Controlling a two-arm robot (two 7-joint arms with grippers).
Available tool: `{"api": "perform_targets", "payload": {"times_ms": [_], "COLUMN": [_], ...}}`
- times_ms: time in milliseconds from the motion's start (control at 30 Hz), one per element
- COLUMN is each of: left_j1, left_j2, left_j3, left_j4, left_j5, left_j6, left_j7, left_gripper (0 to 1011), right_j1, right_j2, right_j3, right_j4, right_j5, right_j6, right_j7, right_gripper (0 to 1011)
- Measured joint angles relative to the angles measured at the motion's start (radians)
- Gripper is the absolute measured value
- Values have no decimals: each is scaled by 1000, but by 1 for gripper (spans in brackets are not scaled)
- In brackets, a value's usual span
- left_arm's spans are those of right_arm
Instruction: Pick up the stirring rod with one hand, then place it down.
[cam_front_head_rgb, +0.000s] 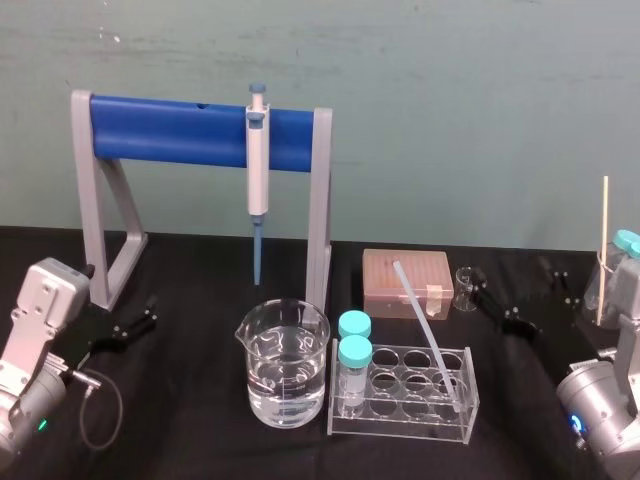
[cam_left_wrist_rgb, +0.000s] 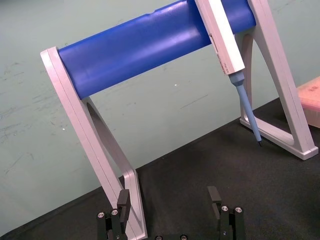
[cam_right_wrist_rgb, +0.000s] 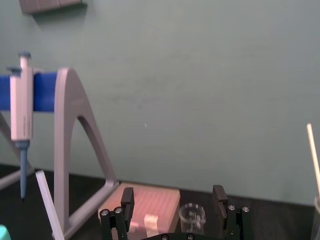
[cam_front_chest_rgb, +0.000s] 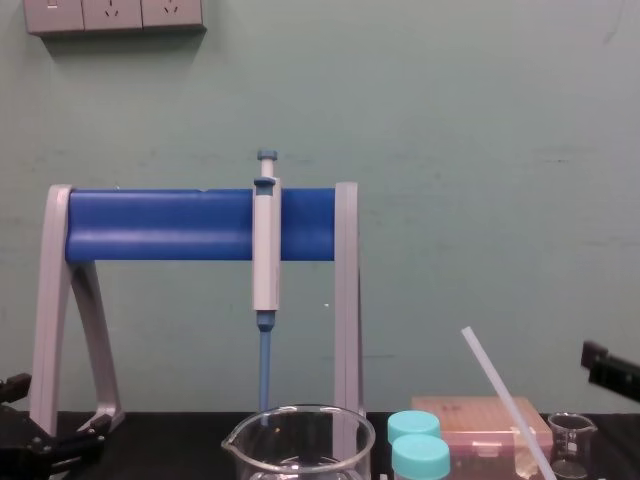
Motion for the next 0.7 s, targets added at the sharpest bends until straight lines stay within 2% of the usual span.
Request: {"api": "perform_targets", "payload": {"times_ms": [67,200,300,700], "left_j1": [0,0,0,0], "left_j2": [0,0,0,0], "left_j3": [0,0,0,0], "left_j4": [0,0,0,0], "left_j5": [0,0,0,0], "left_j6": [0,0,0,0], "left_j7": [0,0,0,0], "left_gripper": [1000,1000,1000,1001], "right_j1": [0,2,5,5], "right_j2": [6,16,22,21], "right_j3": [-4,-13,-16,-15], "right_j4": [-1,-1,4,4], "right_j5": [-3,-8,1,-2], "right_j6": [34,67,73,72], "right_j7": [3,13,33,30], "right_gripper": [1003,1003,1003,1003]}}
